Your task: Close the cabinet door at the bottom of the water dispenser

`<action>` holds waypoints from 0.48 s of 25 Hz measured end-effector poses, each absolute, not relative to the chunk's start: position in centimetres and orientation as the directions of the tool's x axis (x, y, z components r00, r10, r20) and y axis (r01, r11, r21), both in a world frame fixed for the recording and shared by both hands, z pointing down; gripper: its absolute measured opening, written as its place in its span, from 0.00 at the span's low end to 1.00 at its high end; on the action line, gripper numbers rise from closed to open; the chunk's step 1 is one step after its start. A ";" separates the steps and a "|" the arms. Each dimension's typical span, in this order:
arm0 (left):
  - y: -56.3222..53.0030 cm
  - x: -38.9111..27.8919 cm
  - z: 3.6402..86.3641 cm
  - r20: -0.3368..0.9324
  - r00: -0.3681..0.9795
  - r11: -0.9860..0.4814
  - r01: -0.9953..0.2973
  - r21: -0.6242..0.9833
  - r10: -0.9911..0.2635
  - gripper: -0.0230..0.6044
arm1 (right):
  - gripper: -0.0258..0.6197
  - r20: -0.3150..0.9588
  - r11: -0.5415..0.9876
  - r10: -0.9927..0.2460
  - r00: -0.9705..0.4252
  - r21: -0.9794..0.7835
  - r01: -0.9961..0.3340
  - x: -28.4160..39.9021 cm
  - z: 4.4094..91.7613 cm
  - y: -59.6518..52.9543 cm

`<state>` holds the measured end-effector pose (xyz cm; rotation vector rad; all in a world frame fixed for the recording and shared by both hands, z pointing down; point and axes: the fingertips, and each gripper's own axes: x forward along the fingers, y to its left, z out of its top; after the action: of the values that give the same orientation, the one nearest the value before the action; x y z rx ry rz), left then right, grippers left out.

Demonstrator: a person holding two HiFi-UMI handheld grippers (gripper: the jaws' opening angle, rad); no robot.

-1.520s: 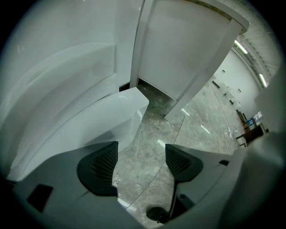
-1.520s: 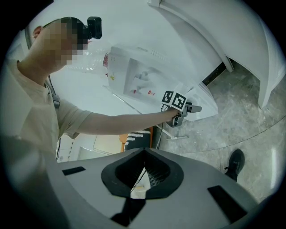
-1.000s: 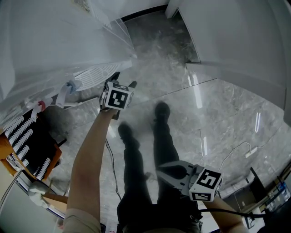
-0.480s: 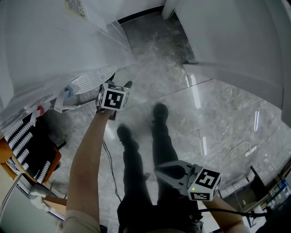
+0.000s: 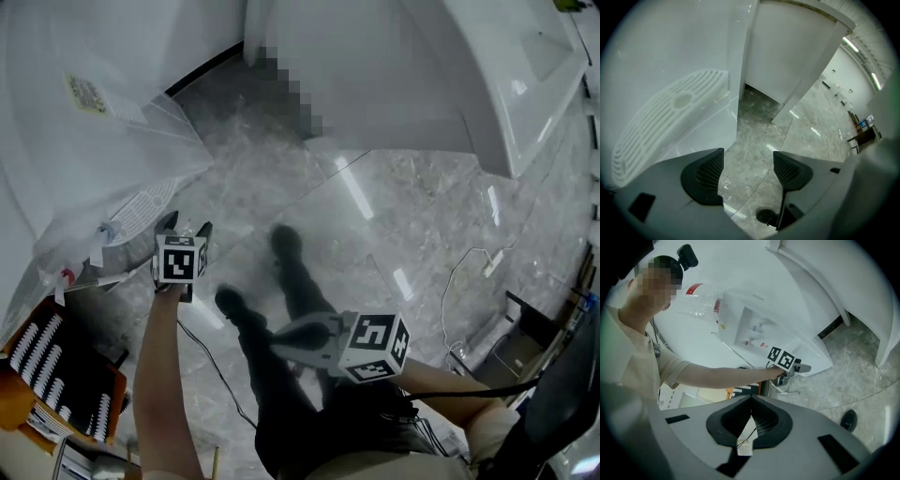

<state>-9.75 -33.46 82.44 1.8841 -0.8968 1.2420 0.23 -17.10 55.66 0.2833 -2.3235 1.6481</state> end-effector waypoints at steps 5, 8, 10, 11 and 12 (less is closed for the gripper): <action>-30.6 -11.6 78.1 0.936 0.315 -0.528 -0.827 0.192 -0.153 0.52 | 0.06 0.287 0.373 0.006 -0.958 -0.889 -0.264 -2.1 52.7 -17.9; -29.9 -13.2 74.8 0.930 0.319 -0.527 -0.830 0.182 -0.182 0.52 | 0.06 0.260 0.389 -0.003 -0.966 -0.889 -0.240 -3.4 50.4 -18.4; -29.4 -14.5 72.4 0.924 0.323 -0.513 -0.840 0.179 -0.207 0.52 | 0.06 0.251 0.413 0.005 -0.968 -0.882 -0.227 -4.3 48.7 -18.3; -29.2 -15.1 71.1 0.919 0.327 -0.501 -0.846 0.180 -0.222 0.52 | 0.06 0.252 0.428 0.012 -0.968 -0.876 -0.223 -4.8 47.9 -18.3; -28.9 -15.7 69.9 0.913 0.331 -0.489 -0.853 0.182 -0.238 0.52 | 0.06 0.254 0.444 0.017 -0.967 -0.869 -0.220 -5.2 47.2 -18.3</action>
<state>-15.69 -28.94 69.91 1.9184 -0.9579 1.1568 -5.25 -18.26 47.16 0.1765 -2.4701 1.5364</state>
